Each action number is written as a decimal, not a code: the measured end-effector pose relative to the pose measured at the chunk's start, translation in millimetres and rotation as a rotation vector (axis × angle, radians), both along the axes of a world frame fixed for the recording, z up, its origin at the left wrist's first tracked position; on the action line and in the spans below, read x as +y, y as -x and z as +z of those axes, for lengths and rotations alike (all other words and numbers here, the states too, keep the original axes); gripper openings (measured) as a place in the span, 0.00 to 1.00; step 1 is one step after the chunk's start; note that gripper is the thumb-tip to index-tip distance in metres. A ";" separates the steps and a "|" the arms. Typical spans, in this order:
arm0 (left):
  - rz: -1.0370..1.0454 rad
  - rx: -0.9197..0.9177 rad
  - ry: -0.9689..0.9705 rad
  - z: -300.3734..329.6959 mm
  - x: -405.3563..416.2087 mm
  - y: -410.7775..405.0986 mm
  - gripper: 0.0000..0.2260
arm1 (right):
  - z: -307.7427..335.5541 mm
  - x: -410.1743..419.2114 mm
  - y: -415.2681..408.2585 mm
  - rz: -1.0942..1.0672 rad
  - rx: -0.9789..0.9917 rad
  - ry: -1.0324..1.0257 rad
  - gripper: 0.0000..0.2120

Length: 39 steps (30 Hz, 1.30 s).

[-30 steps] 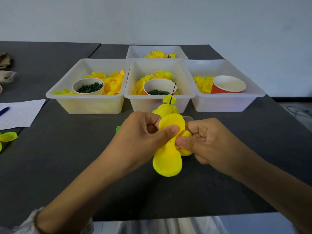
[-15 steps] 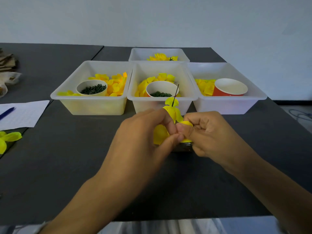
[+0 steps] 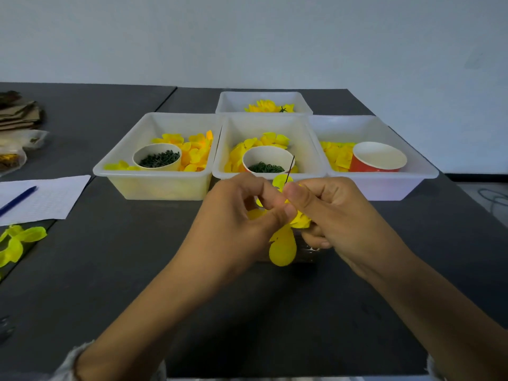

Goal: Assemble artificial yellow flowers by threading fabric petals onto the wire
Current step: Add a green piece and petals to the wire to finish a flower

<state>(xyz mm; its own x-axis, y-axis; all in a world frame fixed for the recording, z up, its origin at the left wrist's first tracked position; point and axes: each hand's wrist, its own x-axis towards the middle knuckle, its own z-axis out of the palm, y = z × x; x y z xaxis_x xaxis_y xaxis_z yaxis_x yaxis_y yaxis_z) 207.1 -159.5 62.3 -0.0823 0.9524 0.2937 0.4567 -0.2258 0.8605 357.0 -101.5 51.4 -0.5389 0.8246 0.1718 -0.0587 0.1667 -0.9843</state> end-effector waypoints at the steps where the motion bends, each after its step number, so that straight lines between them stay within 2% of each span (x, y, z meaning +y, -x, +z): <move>1: -0.013 -0.057 0.009 3.2 2.6 1.5 0.08 | 2.5 1.1 0.5 0.004 0.023 -0.007 0.24; 4: -0.007 -0.388 0.086 15.2 14.9 15.4 0.08 | 4.9 3.8 -4.1 -0.006 0.097 -0.039 0.19; 6: 0.056 -0.608 0.099 25.2 36.4 33.8 0.08 | 3.6 7.7 -12.5 -0.070 0.144 -0.092 0.22; 7: 0.113 -0.622 0.093 27.3 52.0 45.2 0.10 | 2.3 9.9 -17.0 -0.129 0.154 -0.109 0.24; 10: 0.257 -0.494 0.129 24.6 109.2 72.6 0.05 | -4.6 19.2 -27.2 -0.298 0.122 -0.126 0.30; 12: 0.333 -0.424 0.198 15.0 147.3 81.5 0.04 | -10.8 25.2 -31.1 -0.329 0.069 -0.086 0.31; 15: 0.407 -0.341 0.279 -4.9 193.9 88.6 0.09 | -16.0 33.7 -42.3 -0.333 -0.063 -0.068 0.24; 18: 0.491 -0.241 0.328 -26.8 222.3 97.2 0.11 | -17.8 40.6 -55.1 -0.351 -0.174 -0.140 0.28; 20: 0.554 -0.083 0.415 -40.0 231.4 103.7 0.17 | -20.1 49.2 -61.7 -0.425 -0.240 -0.205 0.30; 22: 0.600 0.097 0.514 -49.1 232.8 107.9 0.24 | -20.2 64.8 -64.9 -0.527 -0.297 -0.252 0.25; 24: 0.617 0.196 0.558 -55.2 228.1 109.4 0.25 | -17.9 84.2 -63.2 -0.594 -0.331 -0.280 0.22; 27: 0.660 0.159 0.485 -55.6 216.4 108.0 0.25 | -8.5 109.6 -51.6 -0.690 -0.430 -0.394 0.19; 30: 0.728 0.179 0.193 -41.8 193.7 97.8 0.17 | 4.5 118.6 -32.5 -0.660 -0.409 -0.500 0.14; 32: 0.617 0.191 -0.033 -28.8 174.0 90.1 0.11 | 9.5 114.1 -19.4 -0.609 -0.411 -0.622 0.08; 34: 0.391 0.093 -0.076 -16.8 153.4 84.4 0.07 | 8.9 102.3 -8.6 -0.569 -0.344 -0.761 0.08; 37: 0.036 -0.031 0.216 0.7 122.2 70.0 0.21 | -2.5 84.9 -0.7 -0.495 -0.296 -1.008 0.07; 39: -0.077 -0.119 0.408 9.2 112.4 61.0 0.30 | -12.0 81.3 0.3 -0.470 -0.328 -1.139 0.07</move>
